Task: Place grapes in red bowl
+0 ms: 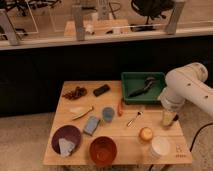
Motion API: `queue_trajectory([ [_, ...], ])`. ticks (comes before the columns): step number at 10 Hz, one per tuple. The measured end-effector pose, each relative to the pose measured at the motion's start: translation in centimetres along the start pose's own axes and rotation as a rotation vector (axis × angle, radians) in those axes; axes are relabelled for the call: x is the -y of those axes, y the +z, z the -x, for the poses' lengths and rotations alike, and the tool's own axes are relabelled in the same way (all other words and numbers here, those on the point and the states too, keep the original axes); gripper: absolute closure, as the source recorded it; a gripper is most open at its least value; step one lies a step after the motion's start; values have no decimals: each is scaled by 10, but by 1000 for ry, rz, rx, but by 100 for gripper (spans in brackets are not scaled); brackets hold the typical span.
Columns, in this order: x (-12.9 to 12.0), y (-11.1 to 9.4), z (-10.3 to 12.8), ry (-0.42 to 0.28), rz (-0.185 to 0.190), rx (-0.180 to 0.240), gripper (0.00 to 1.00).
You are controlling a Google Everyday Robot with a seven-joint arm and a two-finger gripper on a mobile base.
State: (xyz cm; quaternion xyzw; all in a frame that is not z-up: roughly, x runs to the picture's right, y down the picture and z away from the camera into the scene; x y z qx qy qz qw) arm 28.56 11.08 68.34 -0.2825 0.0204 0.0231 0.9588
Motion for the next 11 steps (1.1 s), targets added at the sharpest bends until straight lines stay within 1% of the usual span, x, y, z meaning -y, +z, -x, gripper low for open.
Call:
queue_trajectory([
  [4,0,0,0,0,0,0,20],
  [5,1,0,0,-4,-5,2,20],
  [6,6,2,4,-30,-27,16,20],
  [7,18,6,8,-71,-57,42,20],
  [8,31,9,16,-111,-78,68,20],
  [9,48,14,30,-169,-101,114,20],
  [10,65,20,48,-229,-123,162,20],
  [11,83,26,76,-293,-142,210,20],
])
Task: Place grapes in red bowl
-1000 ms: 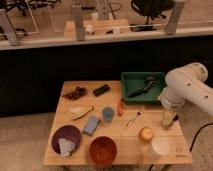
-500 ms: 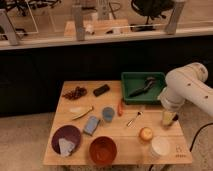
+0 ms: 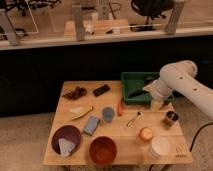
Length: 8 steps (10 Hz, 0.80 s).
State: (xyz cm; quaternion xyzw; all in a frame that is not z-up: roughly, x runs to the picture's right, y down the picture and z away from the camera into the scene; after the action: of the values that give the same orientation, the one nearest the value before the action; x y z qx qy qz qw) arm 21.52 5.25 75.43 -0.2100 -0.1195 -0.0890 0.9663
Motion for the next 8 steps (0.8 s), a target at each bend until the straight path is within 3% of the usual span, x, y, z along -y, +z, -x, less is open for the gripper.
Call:
queue_trajectory([
  [3,55,37,51,-121,-23,82,20],
  [6,126,105,96,-184,22,102,20],
  [8,159,144,114,-179,59,99,20],
])
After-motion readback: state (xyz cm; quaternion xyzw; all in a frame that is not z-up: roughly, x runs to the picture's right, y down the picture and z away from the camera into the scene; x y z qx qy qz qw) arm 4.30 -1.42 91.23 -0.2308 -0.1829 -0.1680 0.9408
